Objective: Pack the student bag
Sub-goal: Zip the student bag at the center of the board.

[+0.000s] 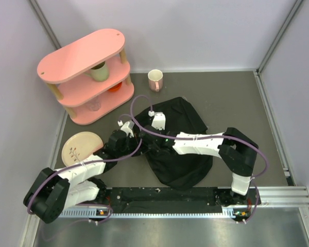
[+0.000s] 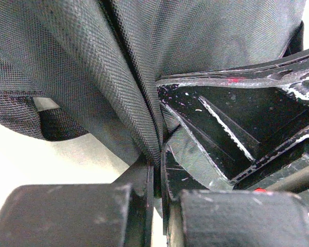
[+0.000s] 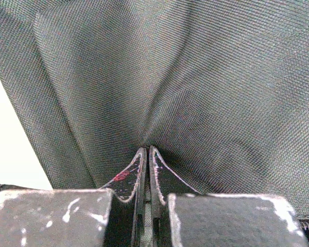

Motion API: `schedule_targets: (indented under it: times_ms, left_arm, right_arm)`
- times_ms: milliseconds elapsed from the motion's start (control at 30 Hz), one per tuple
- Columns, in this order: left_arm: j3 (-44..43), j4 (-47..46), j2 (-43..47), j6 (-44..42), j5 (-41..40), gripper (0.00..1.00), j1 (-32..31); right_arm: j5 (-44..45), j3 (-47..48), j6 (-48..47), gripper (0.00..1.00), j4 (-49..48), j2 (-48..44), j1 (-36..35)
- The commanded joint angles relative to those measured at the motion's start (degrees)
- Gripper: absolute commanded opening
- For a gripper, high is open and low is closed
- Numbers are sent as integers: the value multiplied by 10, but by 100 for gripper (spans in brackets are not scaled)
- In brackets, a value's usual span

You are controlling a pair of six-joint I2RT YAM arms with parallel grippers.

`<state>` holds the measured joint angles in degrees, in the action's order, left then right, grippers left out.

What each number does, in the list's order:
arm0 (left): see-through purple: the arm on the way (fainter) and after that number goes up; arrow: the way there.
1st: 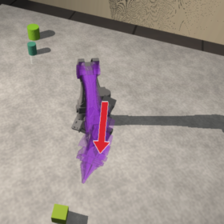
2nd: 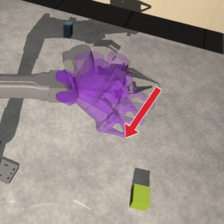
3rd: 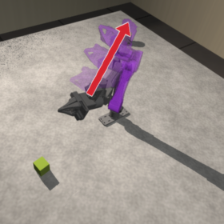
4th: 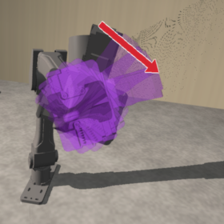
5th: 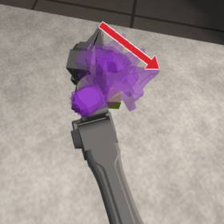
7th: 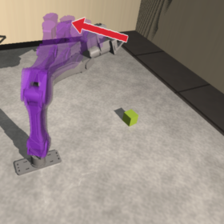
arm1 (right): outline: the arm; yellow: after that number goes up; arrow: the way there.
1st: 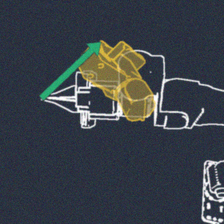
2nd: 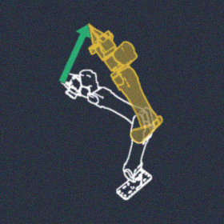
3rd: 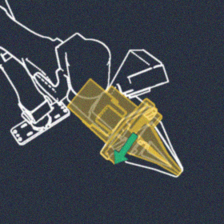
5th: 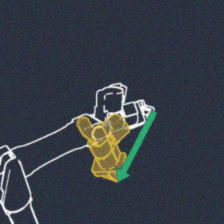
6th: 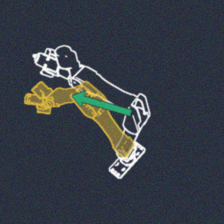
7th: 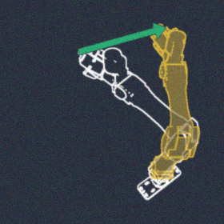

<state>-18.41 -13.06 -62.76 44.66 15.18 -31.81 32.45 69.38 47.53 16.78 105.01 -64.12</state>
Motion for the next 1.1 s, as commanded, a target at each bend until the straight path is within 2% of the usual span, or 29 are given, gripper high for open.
schedule_targets:
  times_ms: [0, 300, 1067]
  left_arm:
    - [0, -38, 34, -15, -3, 0, 2]
    - [5, -28, 38, -12, -7, 0, 2]
    - [6, -34, 9, -25, 16, 0, 2]
  right_arm:
    - [19, -65, 0, 0, 93, -8, 9]
    - [17, -123, 17, 0, 22, -87, 34]
    - [7, -164, 26, 0, -15, -196, 79]
